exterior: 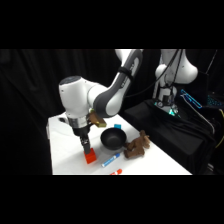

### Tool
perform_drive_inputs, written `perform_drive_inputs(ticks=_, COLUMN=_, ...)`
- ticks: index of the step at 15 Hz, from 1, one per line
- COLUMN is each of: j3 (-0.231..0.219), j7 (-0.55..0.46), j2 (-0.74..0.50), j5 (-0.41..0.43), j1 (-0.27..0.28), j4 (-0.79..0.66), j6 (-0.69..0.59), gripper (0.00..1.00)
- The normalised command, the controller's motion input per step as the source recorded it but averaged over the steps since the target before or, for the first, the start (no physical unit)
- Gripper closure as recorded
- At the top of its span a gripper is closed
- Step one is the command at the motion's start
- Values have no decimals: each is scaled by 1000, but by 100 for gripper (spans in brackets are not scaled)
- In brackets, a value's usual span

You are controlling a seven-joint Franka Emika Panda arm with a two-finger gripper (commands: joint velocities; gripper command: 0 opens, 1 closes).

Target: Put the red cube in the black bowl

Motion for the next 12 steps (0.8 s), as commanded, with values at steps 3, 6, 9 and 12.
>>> perform_drive_inputs(ticks=3, j3=-5, j7=70, j2=209, j5=25, j1=44, j4=206, j6=81, gripper=0)
perform_drive_inputs(ticks=6, j3=-10, j7=68, j2=186, j5=30, j1=37, j4=186, j6=94, gripper=0)
perform_drive_inputs(ticks=9, j3=-7, j7=46, j2=158, j5=52, j1=8, j4=149, j6=124, gripper=0)
perform_drive_inputs(ticks=12, j3=0, j7=35, j2=130, j5=70, j1=-1, j4=120, j6=125, gripper=0)
